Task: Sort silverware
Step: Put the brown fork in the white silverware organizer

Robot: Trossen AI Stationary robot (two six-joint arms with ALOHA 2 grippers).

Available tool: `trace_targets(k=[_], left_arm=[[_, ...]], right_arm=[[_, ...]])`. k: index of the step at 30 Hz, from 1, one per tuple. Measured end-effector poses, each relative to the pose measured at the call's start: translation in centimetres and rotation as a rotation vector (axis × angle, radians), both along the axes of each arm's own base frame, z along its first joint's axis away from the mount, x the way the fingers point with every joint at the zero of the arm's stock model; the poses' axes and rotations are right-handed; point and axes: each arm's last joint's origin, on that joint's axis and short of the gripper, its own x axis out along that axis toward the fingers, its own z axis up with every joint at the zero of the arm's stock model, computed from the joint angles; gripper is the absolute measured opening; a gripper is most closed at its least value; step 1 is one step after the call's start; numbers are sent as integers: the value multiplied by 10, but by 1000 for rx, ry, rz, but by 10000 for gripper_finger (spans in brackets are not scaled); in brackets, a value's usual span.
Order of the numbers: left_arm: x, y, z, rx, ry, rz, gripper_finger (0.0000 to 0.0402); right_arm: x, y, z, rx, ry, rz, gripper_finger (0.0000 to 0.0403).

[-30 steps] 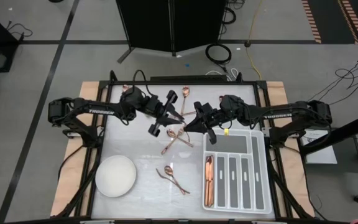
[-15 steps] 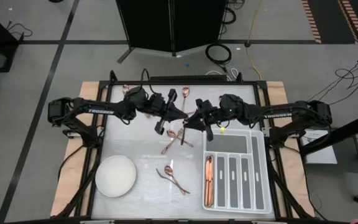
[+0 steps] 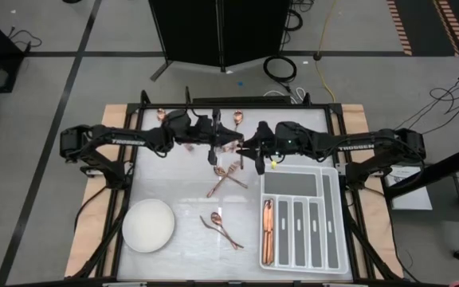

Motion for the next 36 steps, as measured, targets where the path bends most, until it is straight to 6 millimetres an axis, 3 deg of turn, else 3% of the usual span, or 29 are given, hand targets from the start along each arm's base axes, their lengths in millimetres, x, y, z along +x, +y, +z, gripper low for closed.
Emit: trace_targets(k=[7, 13, 26, 32, 36], left_arm=[[0, 2, -2, -2, 27, 9, 0], [0, 2, -3, 0, 33, 6, 3], [0, 5, -9, -34, 97, 41, 121], [-5, 22, -11, -62, 148, 162, 129], [-9, 33, 2, -137, 254, 210, 130]], right_arm=[[-3, 0, 1, -40, 20, 13, 83], [-2, 1, 0, -79, 29, 28, 10], [-3, -6, 0, -93, 28, -22, 1], [-4, -13, 0, -97, 24, -44, 1], [-5, -20, 1, -112, 14, -66, 1]])
